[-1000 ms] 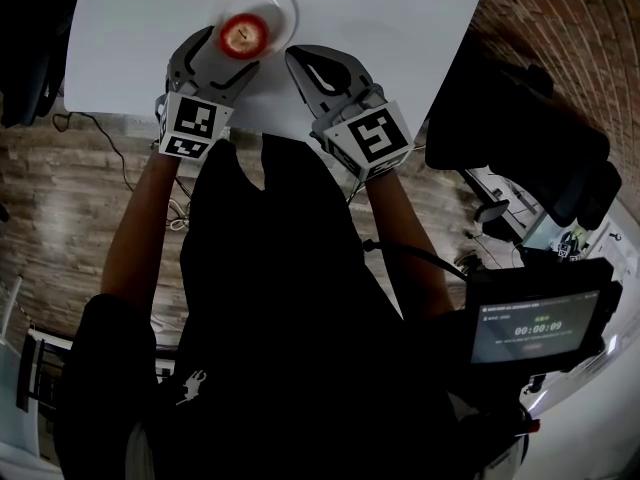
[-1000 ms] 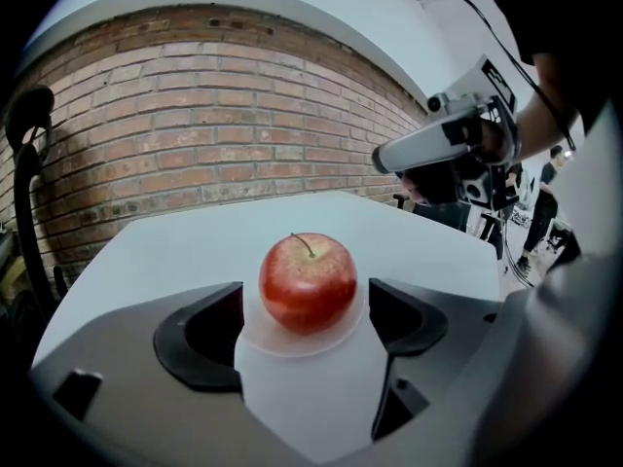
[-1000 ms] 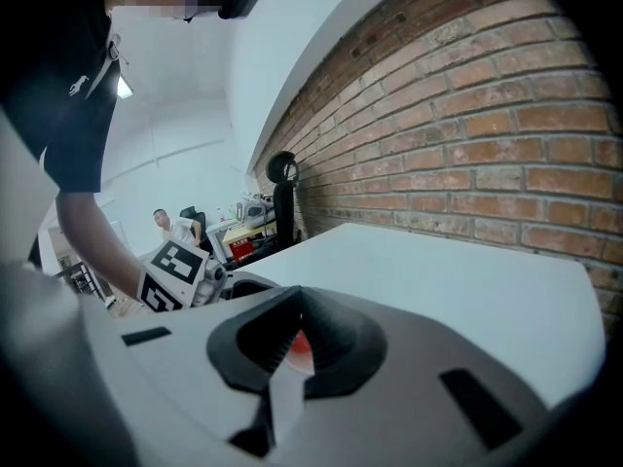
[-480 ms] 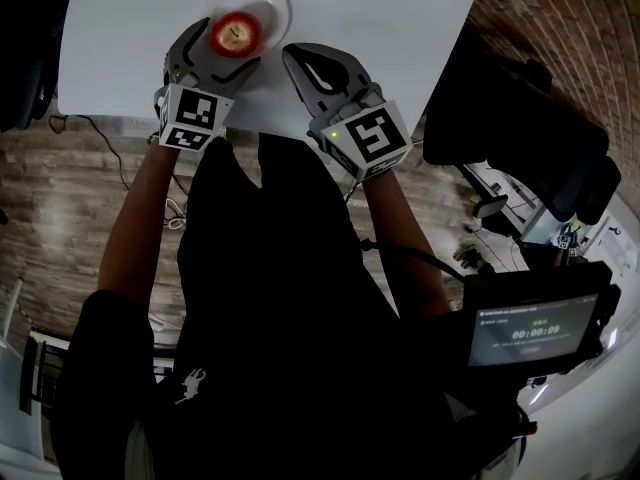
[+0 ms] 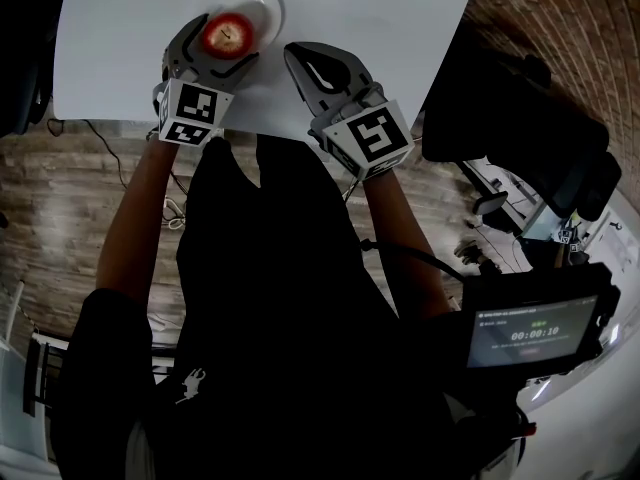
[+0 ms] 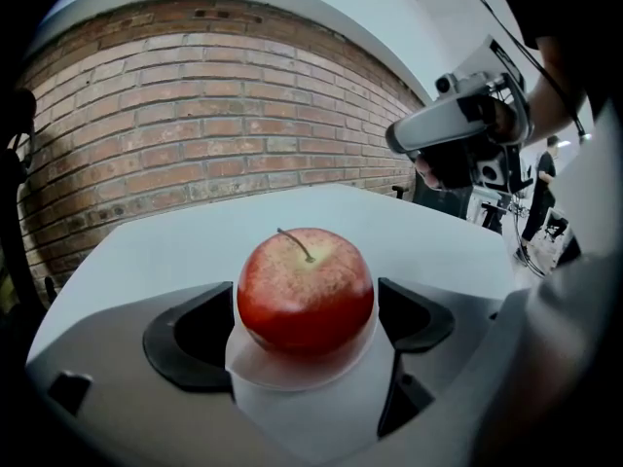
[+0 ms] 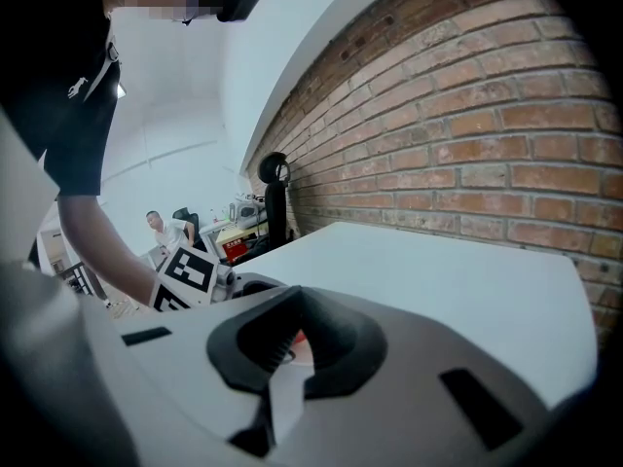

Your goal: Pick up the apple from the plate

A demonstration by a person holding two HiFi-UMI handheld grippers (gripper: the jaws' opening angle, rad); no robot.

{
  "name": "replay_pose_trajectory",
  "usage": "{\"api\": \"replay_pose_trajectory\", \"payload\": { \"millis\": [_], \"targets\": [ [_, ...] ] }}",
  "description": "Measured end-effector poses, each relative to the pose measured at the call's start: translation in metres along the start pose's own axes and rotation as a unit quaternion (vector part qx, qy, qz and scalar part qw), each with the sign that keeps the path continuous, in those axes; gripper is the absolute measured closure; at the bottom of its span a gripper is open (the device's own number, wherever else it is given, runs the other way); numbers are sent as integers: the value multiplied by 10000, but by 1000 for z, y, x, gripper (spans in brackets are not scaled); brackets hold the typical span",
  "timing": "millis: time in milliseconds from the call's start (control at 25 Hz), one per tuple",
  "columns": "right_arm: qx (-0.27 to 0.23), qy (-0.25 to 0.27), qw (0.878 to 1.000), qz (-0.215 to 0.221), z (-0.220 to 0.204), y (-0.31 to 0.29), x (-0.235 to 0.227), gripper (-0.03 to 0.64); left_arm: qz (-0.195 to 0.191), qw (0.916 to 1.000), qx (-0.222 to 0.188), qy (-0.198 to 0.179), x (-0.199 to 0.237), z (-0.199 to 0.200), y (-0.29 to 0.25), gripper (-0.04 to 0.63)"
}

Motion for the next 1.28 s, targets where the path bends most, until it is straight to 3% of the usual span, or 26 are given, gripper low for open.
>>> {"api": "replay_pose_trajectory", "payload": {
  "millis": [1280],
  "targets": [
    [-114, -19, 9999, -54, 6, 0, -3, 612, 19, 9999, -160, -57, 7, 12, 2, 181]
  ]
}}
Point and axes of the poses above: the fingertips, and each gripper's own axes: y backward along the fingers, x to its left, z out of its top, the point moved 1 cm from there along y, backward along the fingers, and after that the axes turned 14 degrees about x, right-handed, at the moved point
